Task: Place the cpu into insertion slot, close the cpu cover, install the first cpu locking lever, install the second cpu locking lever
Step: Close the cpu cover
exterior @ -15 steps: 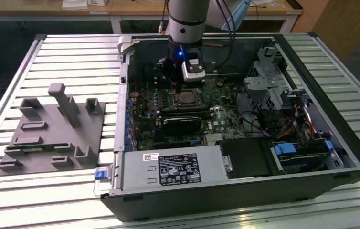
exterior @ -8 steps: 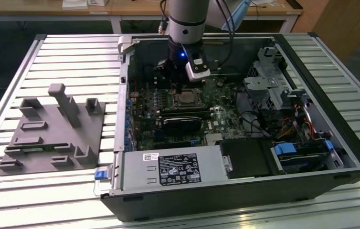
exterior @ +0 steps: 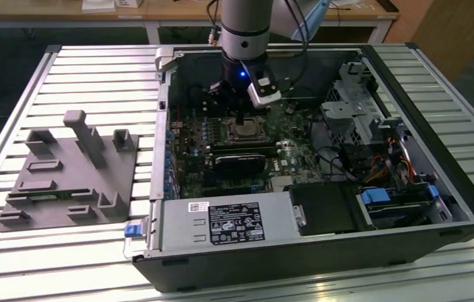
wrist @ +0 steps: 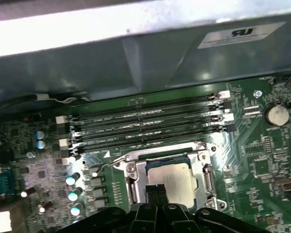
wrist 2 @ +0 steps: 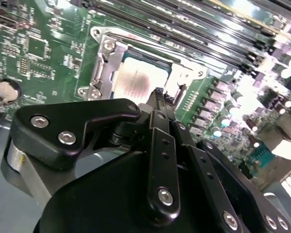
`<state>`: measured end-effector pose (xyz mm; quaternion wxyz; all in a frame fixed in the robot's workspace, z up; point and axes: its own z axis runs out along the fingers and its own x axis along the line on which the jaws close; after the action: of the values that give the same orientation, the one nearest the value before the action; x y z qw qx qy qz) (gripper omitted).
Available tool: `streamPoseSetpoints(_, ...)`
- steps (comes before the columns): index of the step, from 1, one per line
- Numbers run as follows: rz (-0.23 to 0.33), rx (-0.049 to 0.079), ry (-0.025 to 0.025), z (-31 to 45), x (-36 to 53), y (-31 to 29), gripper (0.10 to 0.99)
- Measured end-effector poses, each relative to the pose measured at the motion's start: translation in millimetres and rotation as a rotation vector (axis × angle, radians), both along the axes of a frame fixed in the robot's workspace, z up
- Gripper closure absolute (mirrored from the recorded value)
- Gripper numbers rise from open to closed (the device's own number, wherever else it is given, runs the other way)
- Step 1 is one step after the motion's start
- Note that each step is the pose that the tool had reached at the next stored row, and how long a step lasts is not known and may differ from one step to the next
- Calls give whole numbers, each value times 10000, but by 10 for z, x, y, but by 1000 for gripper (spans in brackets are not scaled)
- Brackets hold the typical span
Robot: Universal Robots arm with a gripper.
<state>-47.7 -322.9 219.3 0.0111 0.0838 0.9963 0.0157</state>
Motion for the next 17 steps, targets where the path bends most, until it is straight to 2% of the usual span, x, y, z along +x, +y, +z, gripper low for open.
streamPoseSetpoints(1,22,2,-69,-4,0,-1,980)
streamPoseSetpoints(2,38,1,-110,-7,0,-1,980)
streamPoseSetpoints(3,53,0,-129,-10,3,-1,980)
streamPoseSetpoints(12,89,1,-135,-17,82,-1,980)
streamPoseSetpoints(14,89,0,-134,8,82,-1,980)
streamPoseSetpoints(17,89,0,-134,83,82,-1,980)
